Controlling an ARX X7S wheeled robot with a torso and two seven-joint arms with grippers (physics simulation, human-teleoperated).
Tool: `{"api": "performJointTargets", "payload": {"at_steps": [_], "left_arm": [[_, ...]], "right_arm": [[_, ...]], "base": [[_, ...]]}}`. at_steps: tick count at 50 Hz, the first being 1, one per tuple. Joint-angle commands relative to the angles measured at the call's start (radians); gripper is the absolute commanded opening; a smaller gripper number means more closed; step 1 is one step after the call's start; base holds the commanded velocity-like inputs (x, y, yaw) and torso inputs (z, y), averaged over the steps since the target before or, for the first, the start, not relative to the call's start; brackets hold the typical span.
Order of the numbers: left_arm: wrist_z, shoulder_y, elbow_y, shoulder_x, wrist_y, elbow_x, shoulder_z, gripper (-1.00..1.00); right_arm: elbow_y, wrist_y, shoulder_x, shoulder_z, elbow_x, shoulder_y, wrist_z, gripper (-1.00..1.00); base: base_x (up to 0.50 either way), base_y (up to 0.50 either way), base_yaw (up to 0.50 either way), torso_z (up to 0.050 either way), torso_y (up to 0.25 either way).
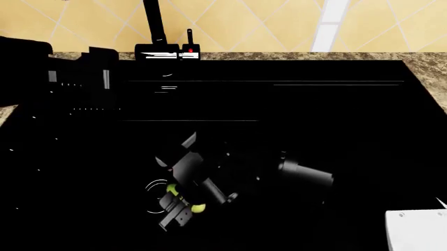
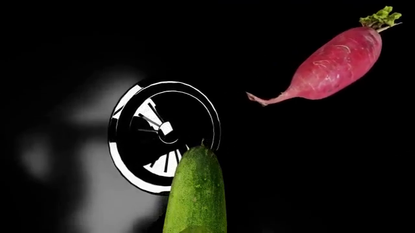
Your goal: Pick up the fruits and vegetables and place them in the sink. Turn on the sink faucet to wash them. Then turn the sink off and put them in the tray.
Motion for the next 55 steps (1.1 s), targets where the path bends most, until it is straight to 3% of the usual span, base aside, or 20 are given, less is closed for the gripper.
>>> {"api": "performJointTargets", "payload": {"at_steps": [1,2,3,19,39,55], "left_arm": [[0.014,0.002,0.003,-0.005,0.004,0.009,0.005,1.00],[0.016,0.003,0.002,-0.006,0.004,0.011,0.006,1.00],[0.017,0.003,0.002,-0.006,0.004,0.012,0.006,1.00],[0.024,-0.010,0.003,-0.009,0.015,0.008,0.019,1.00],[0.024,-0.019,0.028,-0.011,0.041,0.001,0.031,1.00],[0.053,-0.005,0.055,0.083,0.083,0.063,0.032,1.00]], "right_arm": [[0.023,0.046,-0.010,0.056,-0.059,-0.033,-0.016,-1.00],[0.025,0.046,-0.009,0.057,-0.059,-0.032,-0.017,-1.00],[0.027,0.046,-0.009,0.058,-0.059,-0.032,-0.019,1.00],[-0.032,0.059,0.021,0.081,-0.026,0.000,0.005,1.00],[-0.491,0.126,0.391,0.290,0.292,0.230,0.245,1.00],[-0.550,0.167,0.633,0.370,0.469,0.410,0.368,1.00]], "base": [[0.00,0.00,0.00,0.000,0.000],[0.00,0.00,0.00,0.000,0.000],[0.00,0.00,0.00,0.000,0.000],[0.00,0.00,0.00,0.000,0.000],[0.00,0.00,0.00,0.000,0.000],[0.00,0.00,0.00,0.000,0.000]]}}
